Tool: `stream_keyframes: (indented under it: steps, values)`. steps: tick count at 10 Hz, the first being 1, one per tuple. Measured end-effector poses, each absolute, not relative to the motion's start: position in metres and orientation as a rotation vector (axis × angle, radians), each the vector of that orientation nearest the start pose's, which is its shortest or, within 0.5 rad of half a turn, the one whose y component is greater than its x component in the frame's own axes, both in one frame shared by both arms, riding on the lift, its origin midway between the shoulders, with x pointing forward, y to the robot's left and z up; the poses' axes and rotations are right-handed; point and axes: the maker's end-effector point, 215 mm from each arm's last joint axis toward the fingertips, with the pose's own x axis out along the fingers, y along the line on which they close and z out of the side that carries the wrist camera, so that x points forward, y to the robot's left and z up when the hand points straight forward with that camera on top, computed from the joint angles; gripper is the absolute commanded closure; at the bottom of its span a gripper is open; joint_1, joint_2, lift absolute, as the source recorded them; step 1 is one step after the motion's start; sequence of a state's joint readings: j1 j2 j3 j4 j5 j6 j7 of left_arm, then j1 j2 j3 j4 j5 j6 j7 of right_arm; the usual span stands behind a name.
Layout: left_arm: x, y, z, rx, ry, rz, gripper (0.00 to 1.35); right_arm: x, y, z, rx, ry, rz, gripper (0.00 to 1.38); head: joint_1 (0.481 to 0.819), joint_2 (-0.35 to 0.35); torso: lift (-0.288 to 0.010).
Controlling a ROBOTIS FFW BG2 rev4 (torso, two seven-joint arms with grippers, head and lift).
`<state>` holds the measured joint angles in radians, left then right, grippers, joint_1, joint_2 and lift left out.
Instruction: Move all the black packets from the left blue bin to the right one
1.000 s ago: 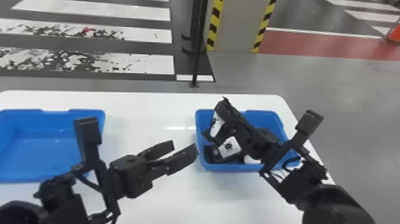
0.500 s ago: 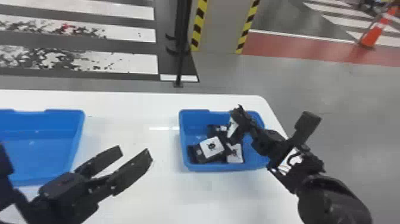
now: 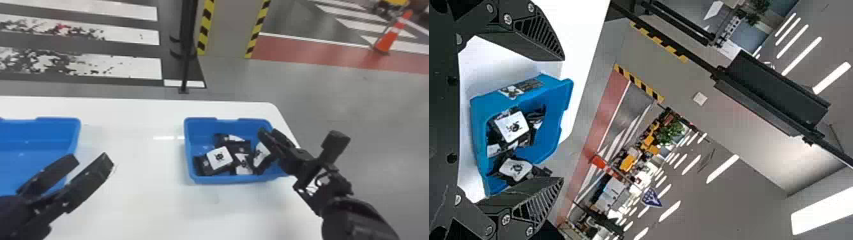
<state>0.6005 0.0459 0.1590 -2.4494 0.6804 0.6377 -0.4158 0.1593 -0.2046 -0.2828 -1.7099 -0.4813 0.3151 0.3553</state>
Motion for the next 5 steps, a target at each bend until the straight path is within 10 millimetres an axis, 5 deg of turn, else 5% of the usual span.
stream_keyframes:
  steps: [2, 5]
  values:
    - [0.378, 0.14, -0.262, -0.546, 0.185, -0.553, 0.2, 0.505, -0.348, -0.364, 0.238, 0.148, 0.098, 0.11, 0.695, -0.262, -0.14]
    - [0.38, 0.176, -0.255, -0.481, 0.137, -0.464, 0.2, 0.448, -0.323, -0.3, 0.096, 0.043, 0.083, 0.11, 0.695, -0.216, -0.14]
